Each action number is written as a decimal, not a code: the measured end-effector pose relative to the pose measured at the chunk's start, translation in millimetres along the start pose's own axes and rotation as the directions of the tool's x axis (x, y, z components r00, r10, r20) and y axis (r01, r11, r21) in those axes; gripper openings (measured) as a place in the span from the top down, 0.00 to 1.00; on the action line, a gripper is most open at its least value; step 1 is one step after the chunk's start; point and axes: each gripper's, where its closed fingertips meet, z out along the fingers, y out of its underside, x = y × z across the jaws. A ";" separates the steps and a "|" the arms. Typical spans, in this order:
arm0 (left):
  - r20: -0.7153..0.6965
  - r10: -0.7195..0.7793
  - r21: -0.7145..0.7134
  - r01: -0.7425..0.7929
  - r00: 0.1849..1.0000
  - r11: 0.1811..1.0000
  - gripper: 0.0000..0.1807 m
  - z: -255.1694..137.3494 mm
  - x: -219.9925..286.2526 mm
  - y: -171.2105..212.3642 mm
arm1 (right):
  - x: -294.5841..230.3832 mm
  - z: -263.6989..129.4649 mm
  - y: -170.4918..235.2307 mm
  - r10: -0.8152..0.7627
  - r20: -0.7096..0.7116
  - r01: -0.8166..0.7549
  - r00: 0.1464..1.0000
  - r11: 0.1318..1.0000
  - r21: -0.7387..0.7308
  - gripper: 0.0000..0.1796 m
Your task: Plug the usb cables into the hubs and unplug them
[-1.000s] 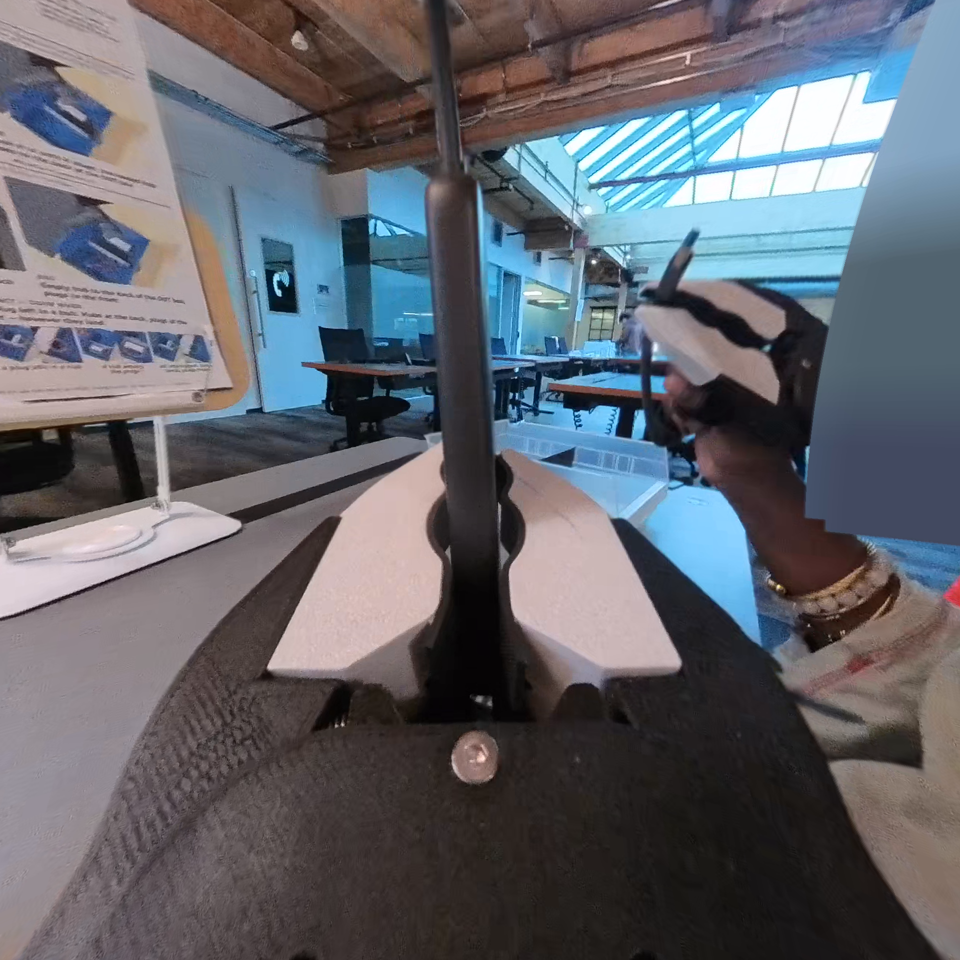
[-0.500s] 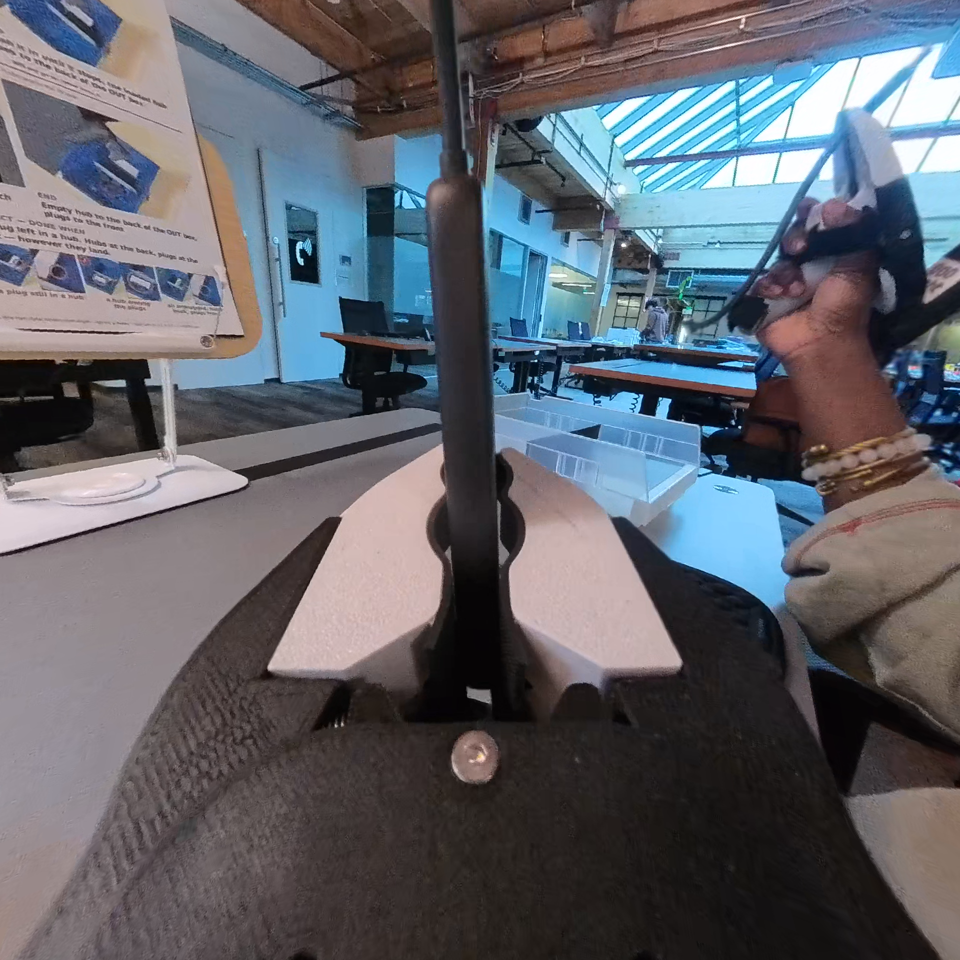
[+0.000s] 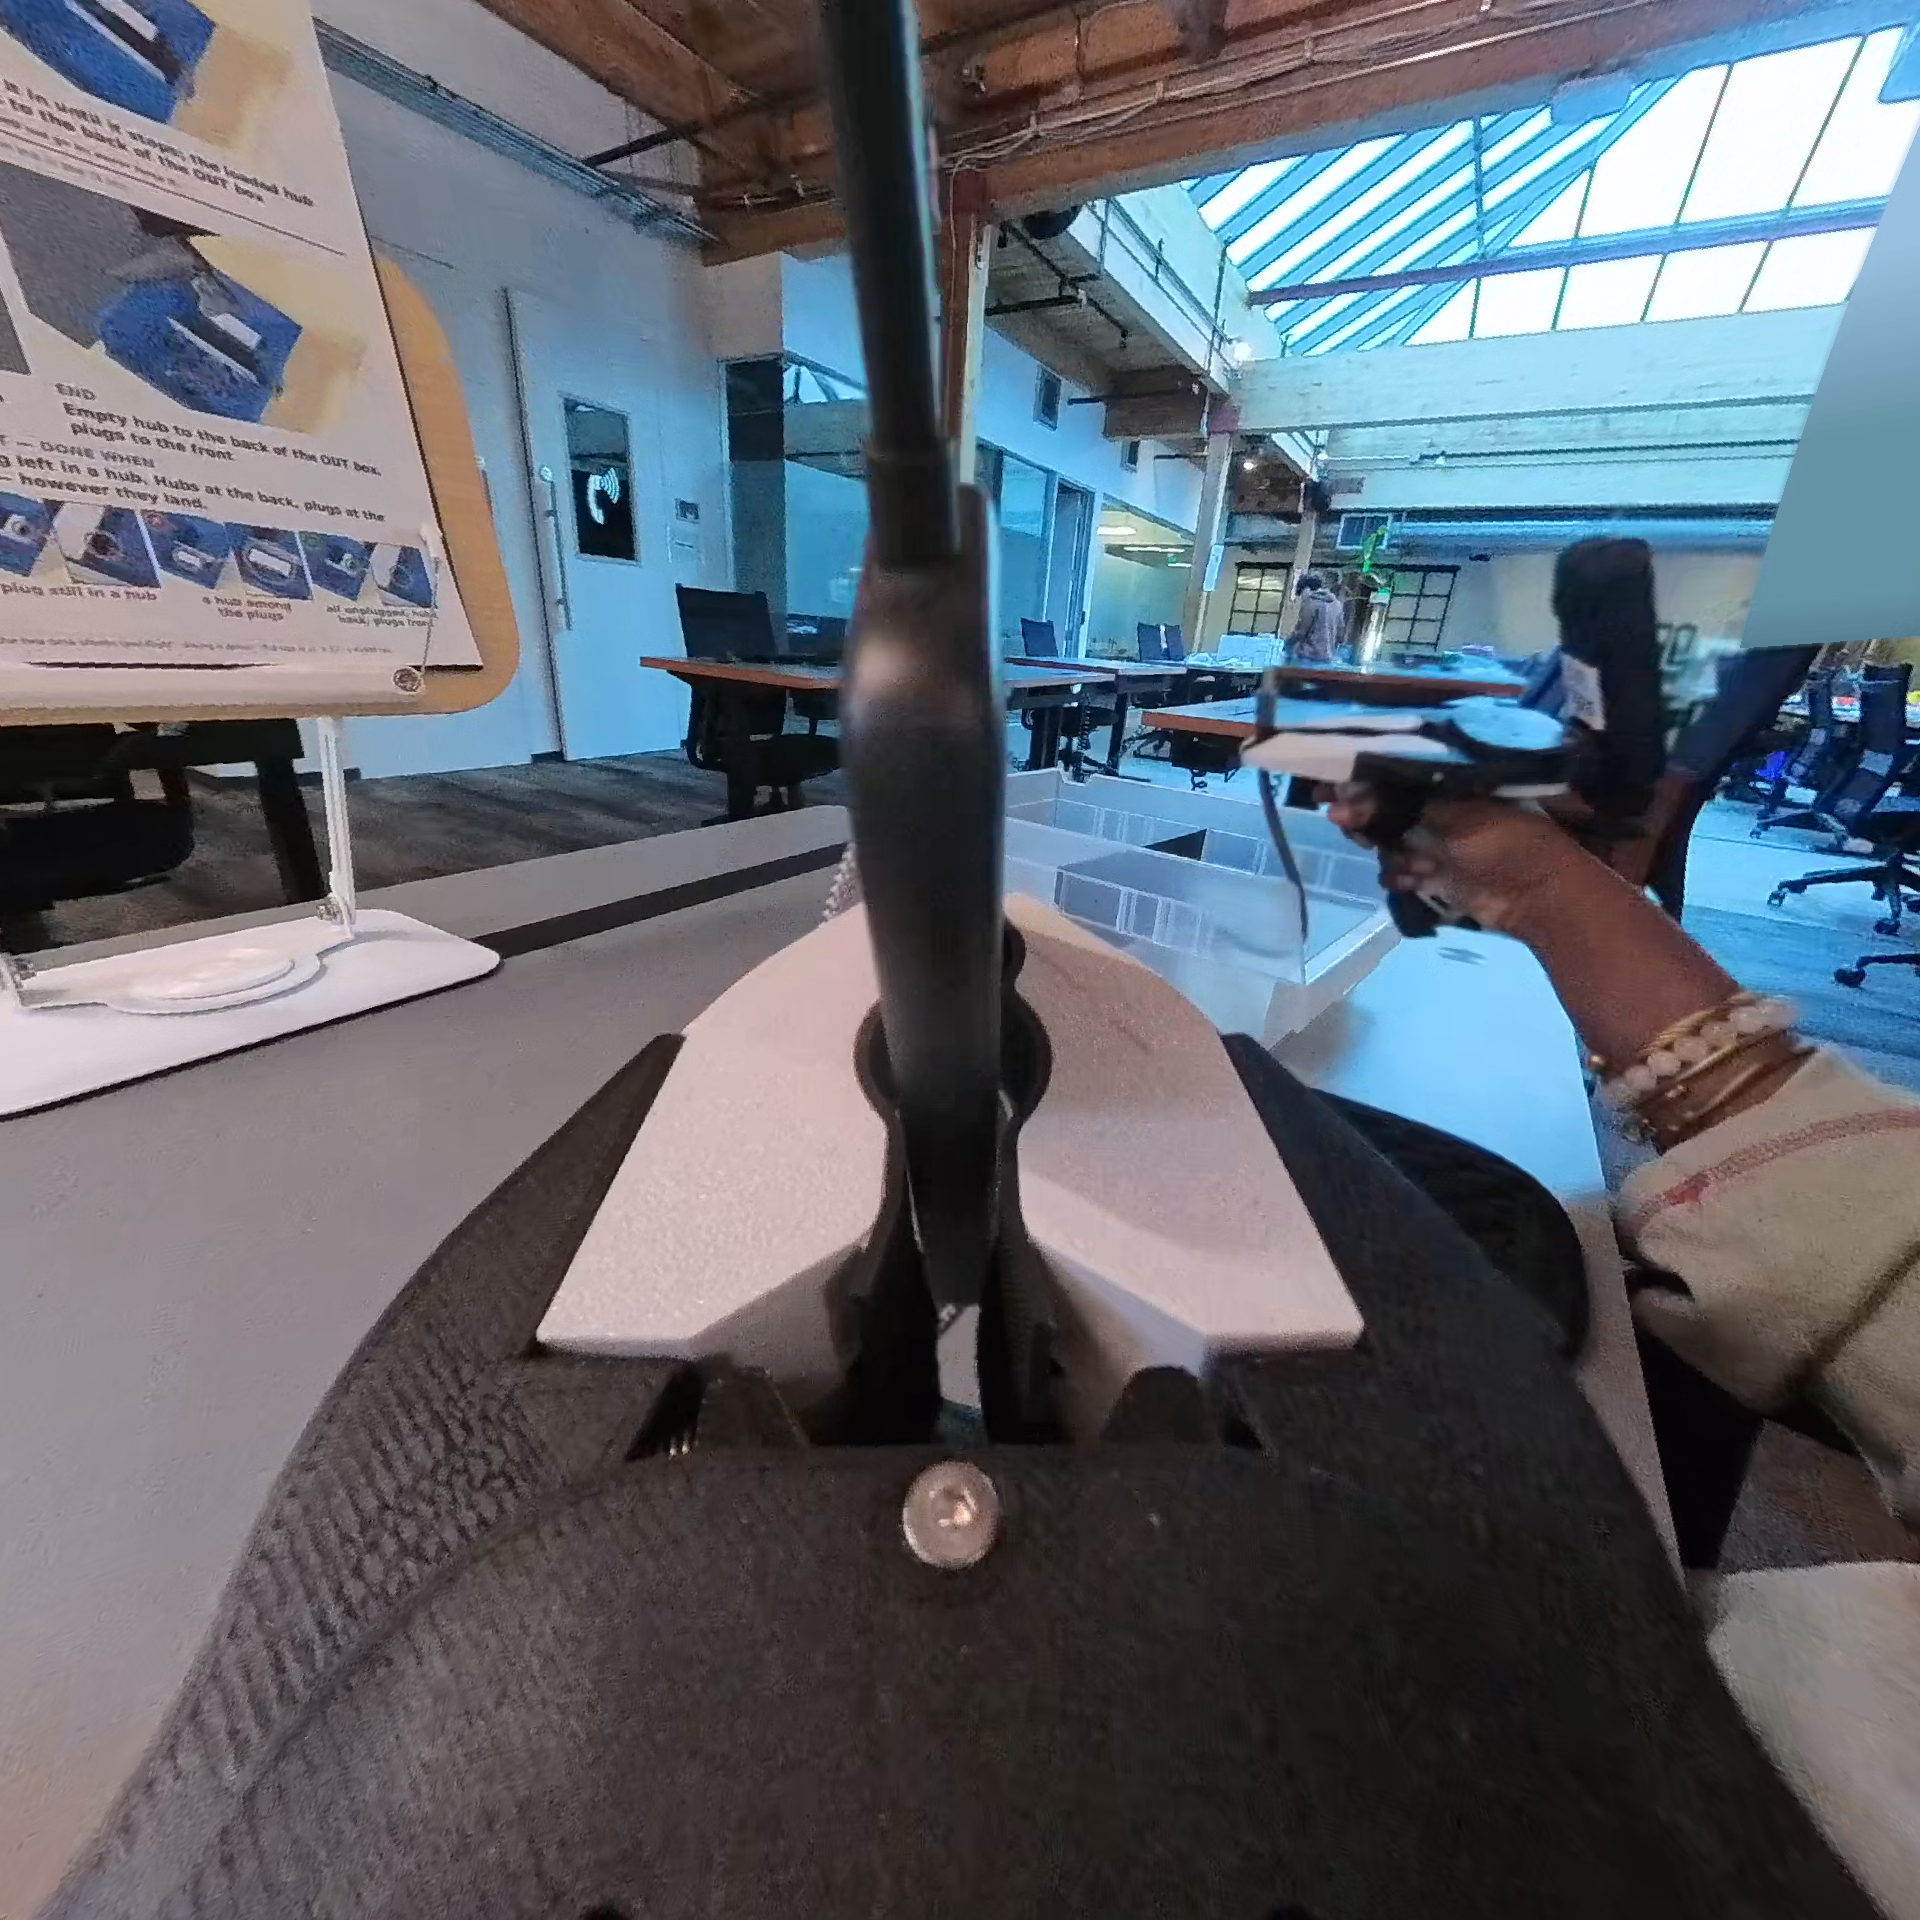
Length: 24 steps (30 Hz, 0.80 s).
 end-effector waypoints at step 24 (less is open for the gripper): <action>-0.222 -0.230 -0.065 0.221 0.947 0.973 0.93 -0.3 22.7 5.1 | -296.0 10.9 -57.3 -0.826 0.310 0.698 0.470 0.563 0.443 0.88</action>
